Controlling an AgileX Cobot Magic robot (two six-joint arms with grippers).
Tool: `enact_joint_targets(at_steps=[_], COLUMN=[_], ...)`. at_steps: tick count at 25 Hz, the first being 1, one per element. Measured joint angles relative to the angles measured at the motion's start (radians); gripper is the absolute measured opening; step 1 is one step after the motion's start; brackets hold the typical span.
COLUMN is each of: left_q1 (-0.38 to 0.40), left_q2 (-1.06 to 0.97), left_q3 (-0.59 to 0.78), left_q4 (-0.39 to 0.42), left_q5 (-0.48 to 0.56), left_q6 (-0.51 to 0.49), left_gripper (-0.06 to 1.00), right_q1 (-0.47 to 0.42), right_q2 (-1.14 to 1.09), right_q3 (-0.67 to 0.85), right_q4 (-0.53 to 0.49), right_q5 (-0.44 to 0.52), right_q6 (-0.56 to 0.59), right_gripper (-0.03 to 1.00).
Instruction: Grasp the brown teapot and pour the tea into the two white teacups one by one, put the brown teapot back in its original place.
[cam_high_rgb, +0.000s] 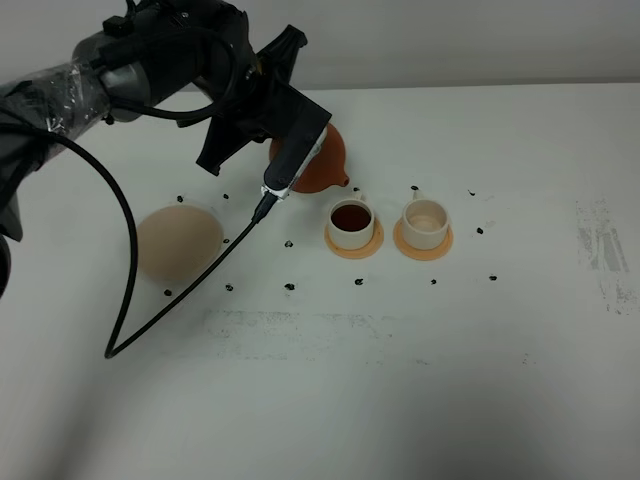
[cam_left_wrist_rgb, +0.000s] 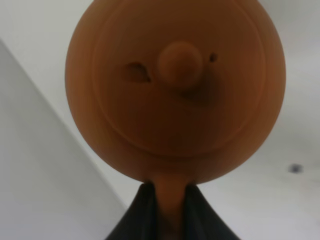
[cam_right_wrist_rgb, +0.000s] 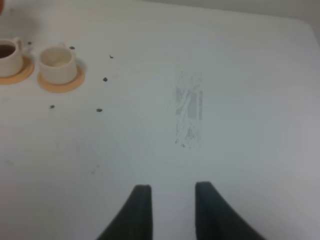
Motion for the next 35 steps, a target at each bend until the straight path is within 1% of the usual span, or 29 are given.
enact_joint_targets(at_steps=[2,4,6,9,12,14,18,20,24,27,33,35], left_q1=[0.014,0.023,0.03,0.038,0.052,0.061,0.067,0.067,0.067,0.066,0.066,0.066], left_q2=[-0.016,-0.034,-0.054,-0.09,-0.144,-0.197,-0.314,-0.362,-0.395,-0.395,-0.395,-0.393], left_q3=[0.0,0.0,0.0,0.0,0.041,0.114,0.306,0.389,0.496,0.574,0.714,0.74], left_q4=[-0.005,-0.019,-0.042,-0.113,-0.157,-0.178,-0.217,-0.26,-0.356,-0.378,-0.379,-0.38], left_q5=[0.069,0.126,0.151,0.159,0.138,0.105,0.016,-0.01,-0.023,-0.051,-0.182,-0.203], left_q6=[-0.053,-0.133,-0.207,-0.305,-0.421,-0.496,-0.627,-0.696,-0.834,-0.877,-0.888,-0.888], left_gripper=[0.13,0.13,0.13,0.13,0.13,0.13,0.13,0.13,0.13,0.13,0.13,0.13], right_q1=[0.0,0.0,0.0,0.0,0.0,0.0,0.0,0.0,0.0,0.0,0.0,0.0], right_q2=[0.0,0.0,0.0,0.0,0.0,0.0,0.0,0.0,0.0,0.0,0.0,0.0], right_q3=[0.0,0.0,0.0,0.0,0.0,0.0,0.0,0.0,0.0,0.0,0.0,0.0], right_q4=[0.0,0.0,0.0,0.0,0.0,0.0,0.0,0.0,0.0,0.0,0.0,0.0], right_q5=[0.0,0.0,0.0,0.0,0.0,0.0,0.0,0.0,0.0,0.0,0.0,0.0], right_q6=[0.0,0.0,0.0,0.0,0.0,0.0,0.0,0.0,0.0,0.0,0.0,0.0], right_gripper=[0.23,0.23,0.23,0.23,0.23,0.23,0.23,0.23,0.23,0.23,0.23,0.23])
